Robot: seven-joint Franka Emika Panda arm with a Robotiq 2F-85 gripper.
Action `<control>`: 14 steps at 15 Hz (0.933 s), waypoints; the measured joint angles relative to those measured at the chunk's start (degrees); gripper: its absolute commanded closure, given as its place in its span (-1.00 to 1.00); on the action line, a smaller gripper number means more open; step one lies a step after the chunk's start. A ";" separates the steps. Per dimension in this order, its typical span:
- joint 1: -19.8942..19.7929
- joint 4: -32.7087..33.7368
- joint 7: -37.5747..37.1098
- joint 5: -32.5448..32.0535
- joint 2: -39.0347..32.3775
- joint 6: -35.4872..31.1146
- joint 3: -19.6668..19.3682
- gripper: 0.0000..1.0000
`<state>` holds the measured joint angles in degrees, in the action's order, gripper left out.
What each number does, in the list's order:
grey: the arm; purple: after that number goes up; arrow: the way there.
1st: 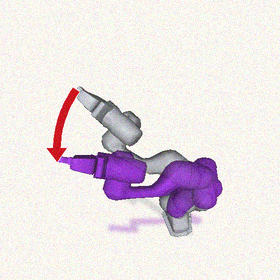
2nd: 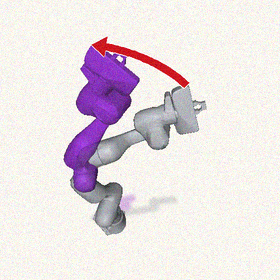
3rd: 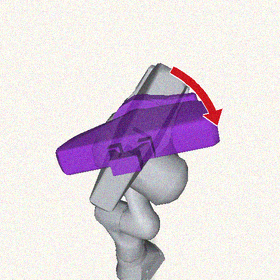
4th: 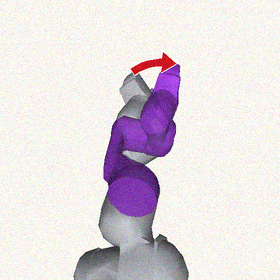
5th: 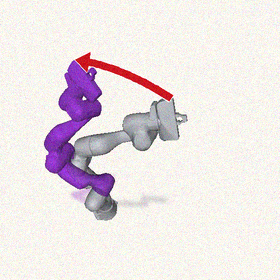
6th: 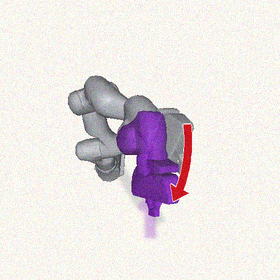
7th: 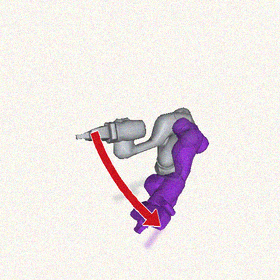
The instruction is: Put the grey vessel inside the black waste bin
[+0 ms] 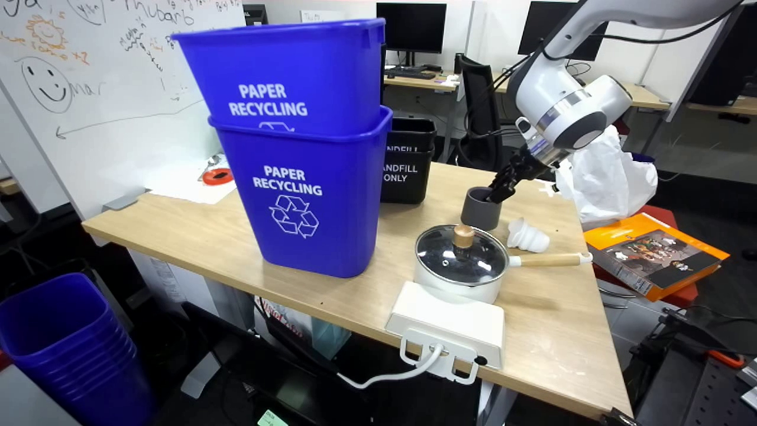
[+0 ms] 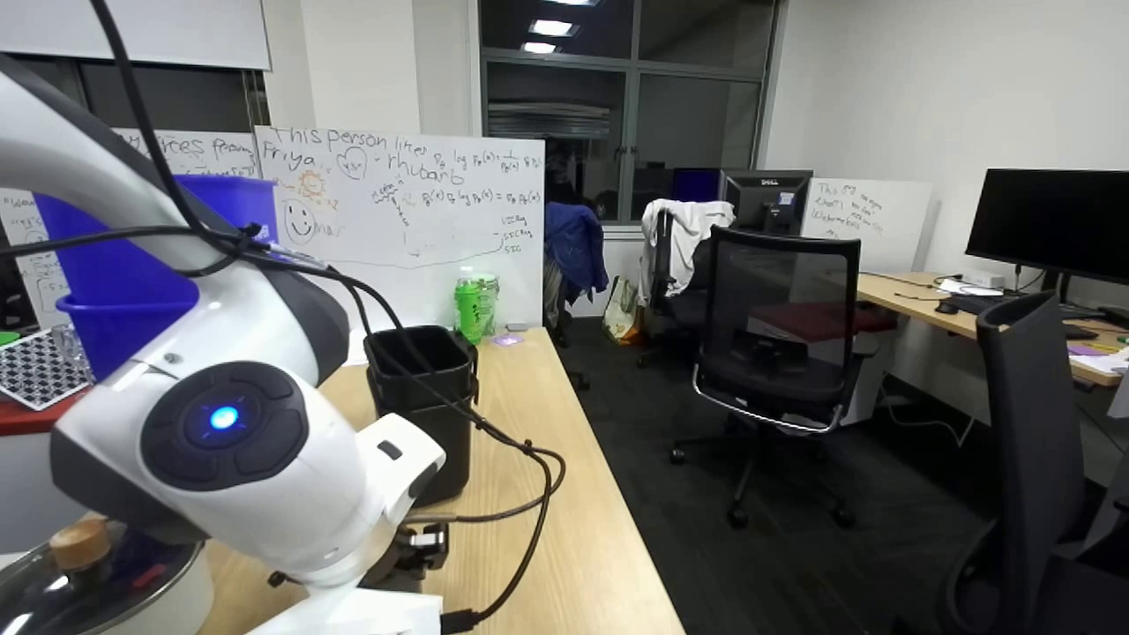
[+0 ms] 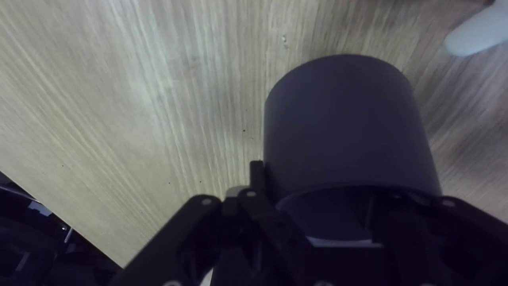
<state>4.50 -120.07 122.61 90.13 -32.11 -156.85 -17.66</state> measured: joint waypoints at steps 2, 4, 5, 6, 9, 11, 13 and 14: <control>0.00 0.36 -0.13 -0.11 0.01 0.00 -0.08 0.80; 0.01 0.47 -0.74 -0.47 0.05 0.01 -0.19 0.98; 0.01 0.48 -0.98 -0.55 0.10 0.01 -0.27 0.99; 0.01 0.48 -1.60 -0.60 0.25 0.02 -0.36 0.93; 0.03 0.56 -2.88 -0.90 0.44 0.02 -0.81 0.93; 0.04 0.90 -3.80 -0.90 0.53 0.01 -1.18 0.93; 0.04 1.59 -4.75 -0.91 0.84 0.00 -1.57 0.93; 0.05 2.11 -5.22 -0.91 1.25 0.00 -1.66 0.93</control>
<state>4.55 -117.96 117.40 89.23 -30.86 -156.85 -19.32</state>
